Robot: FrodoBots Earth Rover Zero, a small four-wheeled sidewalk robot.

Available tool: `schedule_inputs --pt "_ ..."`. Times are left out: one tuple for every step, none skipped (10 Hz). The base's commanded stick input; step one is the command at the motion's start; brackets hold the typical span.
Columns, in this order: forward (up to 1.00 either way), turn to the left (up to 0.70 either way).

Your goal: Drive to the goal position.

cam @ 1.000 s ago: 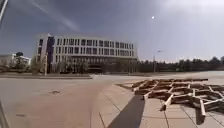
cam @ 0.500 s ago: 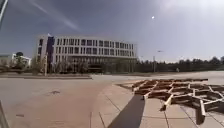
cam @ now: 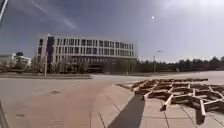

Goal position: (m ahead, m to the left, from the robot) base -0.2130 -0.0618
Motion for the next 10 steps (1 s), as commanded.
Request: schedule_inputs --pt "0.05 0.00" --pt "0.05 0.00" --pt "0.05 0.00" --pt "0.05 0.00" --pt "0.04 0.00" --pt "0.04 0.00" --pt "0.04 0.00" --pt "0.05 0.00" --pt "0.05 0.00" --pt "0.05 0.00"
